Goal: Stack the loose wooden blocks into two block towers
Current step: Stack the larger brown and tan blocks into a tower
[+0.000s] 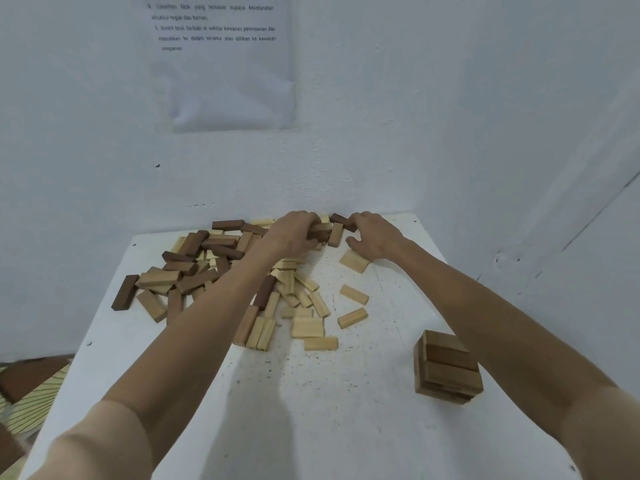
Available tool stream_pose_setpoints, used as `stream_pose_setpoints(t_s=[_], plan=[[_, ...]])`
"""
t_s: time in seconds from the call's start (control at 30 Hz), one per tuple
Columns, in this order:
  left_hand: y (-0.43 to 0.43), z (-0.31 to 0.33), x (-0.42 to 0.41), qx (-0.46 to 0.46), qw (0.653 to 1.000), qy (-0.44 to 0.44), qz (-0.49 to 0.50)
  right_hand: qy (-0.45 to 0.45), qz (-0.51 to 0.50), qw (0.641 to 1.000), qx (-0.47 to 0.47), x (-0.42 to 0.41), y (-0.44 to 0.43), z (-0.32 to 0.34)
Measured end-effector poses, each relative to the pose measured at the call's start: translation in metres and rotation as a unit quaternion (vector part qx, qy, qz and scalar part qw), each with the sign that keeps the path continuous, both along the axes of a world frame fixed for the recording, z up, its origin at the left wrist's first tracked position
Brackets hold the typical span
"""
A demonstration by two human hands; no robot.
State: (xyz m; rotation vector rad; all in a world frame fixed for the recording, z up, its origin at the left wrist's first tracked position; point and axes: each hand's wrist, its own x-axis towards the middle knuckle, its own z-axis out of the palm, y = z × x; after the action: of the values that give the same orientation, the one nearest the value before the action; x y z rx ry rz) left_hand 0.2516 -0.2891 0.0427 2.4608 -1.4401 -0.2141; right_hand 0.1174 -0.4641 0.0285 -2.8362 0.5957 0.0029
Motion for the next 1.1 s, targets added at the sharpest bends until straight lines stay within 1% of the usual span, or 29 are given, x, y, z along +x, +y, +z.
stream_pose_setpoints(t_s=[0.1, 0.2, 0.33, 0.53, 0.63, 0.8, 0.9, 0.97, 1.1], plan=[[-0.004, -0.005, 0.005, 0.004, 1.0, -0.01, -0.005, 0.0, -0.005, 1.0, -0.006, 0.007, -0.006, -0.006], [-0.007, -0.012, 0.008, -0.014, 1.0, -0.016, -0.006, -0.044, -0.022, 0.999, -0.018, 0.016, -0.008, -0.011], [-0.009, -0.019, 0.01, -0.037, 0.999, 0.007, 0.006, -0.099, -0.045, 0.994, -0.022, 0.02, -0.007, -0.018], [0.001, -0.014, 0.002, -0.081, 0.996, 0.029, 0.012, -0.127, -0.056, 0.99, 0.0, 0.007, -0.005, -0.013], [0.011, -0.005, -0.008, -0.107, 0.993, 0.04, 0.008, -0.151, -0.067, 0.986, -0.001, -0.009, -0.001, 0.001], [0.04, 0.016, -0.036, -0.143, 0.989, 0.045, -0.009, -0.192, -0.057, 0.979, 0.018, -0.048, 0.022, 0.026], [0.064, 0.026, -0.062, -0.165, 0.984, 0.066, 0.009, -0.214, -0.054, 0.975, 0.039, -0.078, 0.049, 0.04], [0.082, 0.029, -0.083, -0.175, 0.983, 0.064, 0.006, -0.228, -0.06, 0.97, 0.05, -0.1, 0.071, 0.047], [0.119, 0.02, -0.122, -0.166, 0.982, 0.084, 0.003, -0.234, -0.06, 0.968, 0.064, -0.142, 0.12, 0.051]])
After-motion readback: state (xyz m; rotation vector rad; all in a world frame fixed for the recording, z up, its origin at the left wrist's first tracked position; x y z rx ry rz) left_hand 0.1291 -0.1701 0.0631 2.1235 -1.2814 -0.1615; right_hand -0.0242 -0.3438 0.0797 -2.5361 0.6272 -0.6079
